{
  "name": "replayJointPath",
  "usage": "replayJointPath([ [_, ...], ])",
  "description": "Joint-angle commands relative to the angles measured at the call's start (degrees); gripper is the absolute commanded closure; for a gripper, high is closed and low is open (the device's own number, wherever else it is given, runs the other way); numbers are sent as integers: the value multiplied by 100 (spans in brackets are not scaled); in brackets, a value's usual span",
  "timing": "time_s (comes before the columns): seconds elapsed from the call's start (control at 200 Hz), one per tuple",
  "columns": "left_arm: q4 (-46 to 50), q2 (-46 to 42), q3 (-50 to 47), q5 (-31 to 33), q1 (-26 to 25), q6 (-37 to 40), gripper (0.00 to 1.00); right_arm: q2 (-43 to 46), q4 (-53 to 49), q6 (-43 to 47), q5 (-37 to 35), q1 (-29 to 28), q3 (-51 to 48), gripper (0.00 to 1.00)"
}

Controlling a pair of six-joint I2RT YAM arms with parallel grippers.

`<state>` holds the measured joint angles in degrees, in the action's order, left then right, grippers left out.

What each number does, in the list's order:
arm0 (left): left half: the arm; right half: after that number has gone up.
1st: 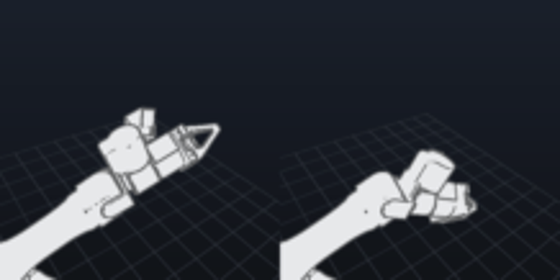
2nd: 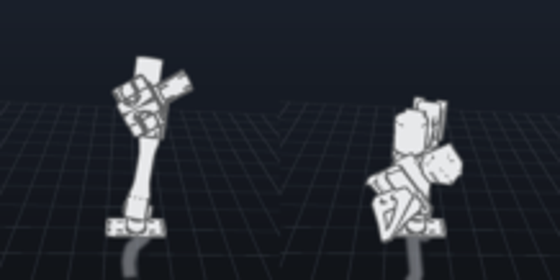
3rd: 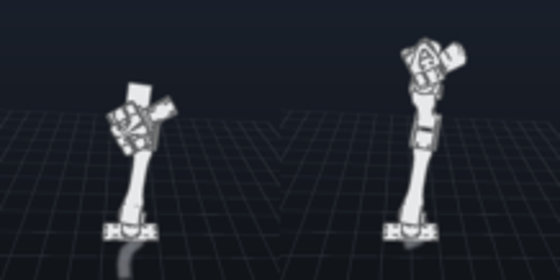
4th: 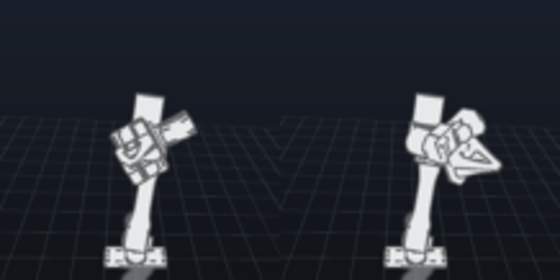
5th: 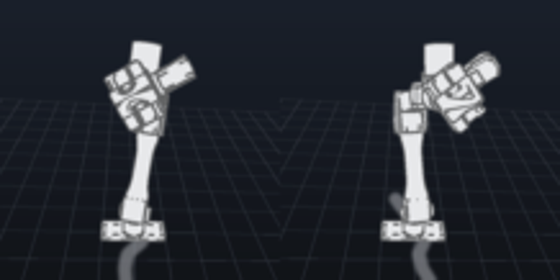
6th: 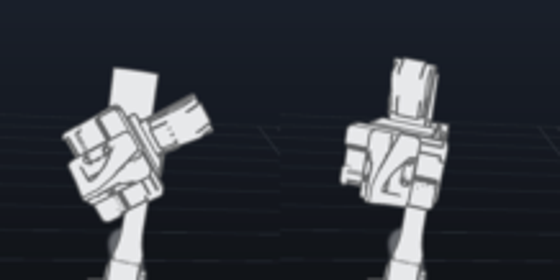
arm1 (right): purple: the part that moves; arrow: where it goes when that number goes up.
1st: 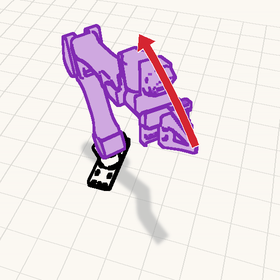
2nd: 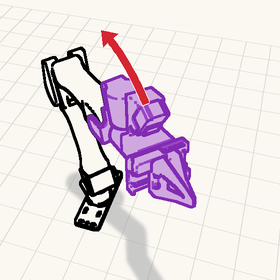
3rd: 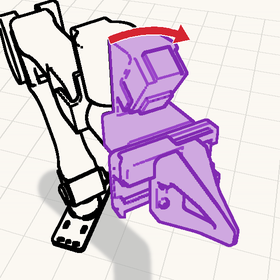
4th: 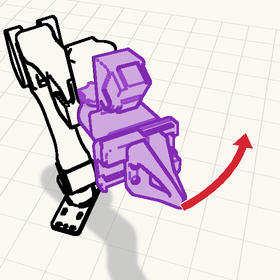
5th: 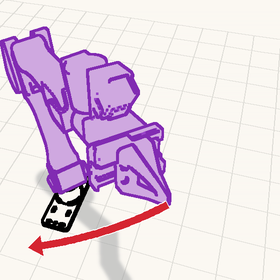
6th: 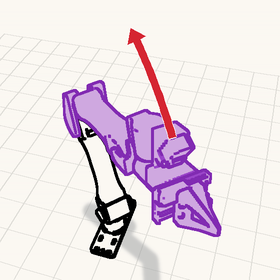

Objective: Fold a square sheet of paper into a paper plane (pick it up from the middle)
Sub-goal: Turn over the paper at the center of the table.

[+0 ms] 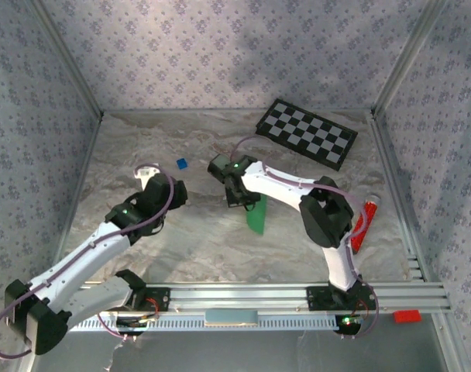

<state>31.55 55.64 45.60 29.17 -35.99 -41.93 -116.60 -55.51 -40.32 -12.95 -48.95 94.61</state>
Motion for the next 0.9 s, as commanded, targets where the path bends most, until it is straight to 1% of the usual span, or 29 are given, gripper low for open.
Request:
replayJointPath([
  [0.0, 658, 156, 313, -539, 234, -112, 14, -152, 131, -35, 714, -24, 204, 93],
  [0.075, 493, 146, 117, -605, 279, 0, 14, -135, 875, -58, 1119, -8, -109, 91],
  [0.105, 288, 96, -15, -657, 291, 109, 15, -129, 1142, 35, 1248, 36, -179, 91],
  [0.155, -98, -23, -288, -790, 305, 237, 15, -73, 1263, 48, 1463, 86, -175, 88],
  [0.23, -115, -192, -259, -1108, 447, 30, 16, 166, 1114, 251, 1987, 121, 55, 77],
  [0.27, -100, -291, -248, -1135, 448, -107, 16, 428, 1253, 375, 2182, 83, 26, 65],
  [0.29, -143, -345, -280, -1183, 456, -156, 16, 554, 1349, 384, 2280, 66, -27, 61],
  [0.35, -306, -466, -414, -1403, 469, -254, 16, 931, 1702, 735, 2499, 70, -331, 57],
  [0.43, -399, -546, -541, -1942, 493, -371, 17, 1441, 2249, 846, 2410, 169, -948, 56],
  [0.5, -408, -520, -551, -2558, 489, -421, 19, 1936, 2683, 633, 2256, 307, -1574, 56],
  [0.56, -642, -440, -646, -3014, 493, -349, 22, 2482, 3327, 479, 2039, 351, -2248, 57],
  [0.62, -837, -232, -670, -3347, 512, -232, 25, 2940, 4018, 472, 1783, 355, -3096, 58],
  [0.665, -818, 7, -555, -3547, 523, -92, 28, 3209, 4489, 237, 1574, 413, -3568, 59],
  [0.725, -901, 364, -392, -3961, 545, 153, 29, 3420, 4848, 11, 1261, 508, -4072, 60],
  [0.795, -814, 860, -100, -4355, 557, 383, 32, 3524, 5168, -129, 1256, 656, -4522, 67],
  [0.825, -712, 1057, 26, -4447, 549, 430, 33, 3536, 5256, -189, 1307, 733, -4648, 71],
  [0.87, -674, 1346, 157, -4625, 562, 506, 35, 3515, 5189, -311, 1536, 902, -4728, 78],
  [0.895, -704, 1484, 210, -4766, 560, 564, 36, 3492, 5184, -376, 1735, 1032, -4761, 79],
])
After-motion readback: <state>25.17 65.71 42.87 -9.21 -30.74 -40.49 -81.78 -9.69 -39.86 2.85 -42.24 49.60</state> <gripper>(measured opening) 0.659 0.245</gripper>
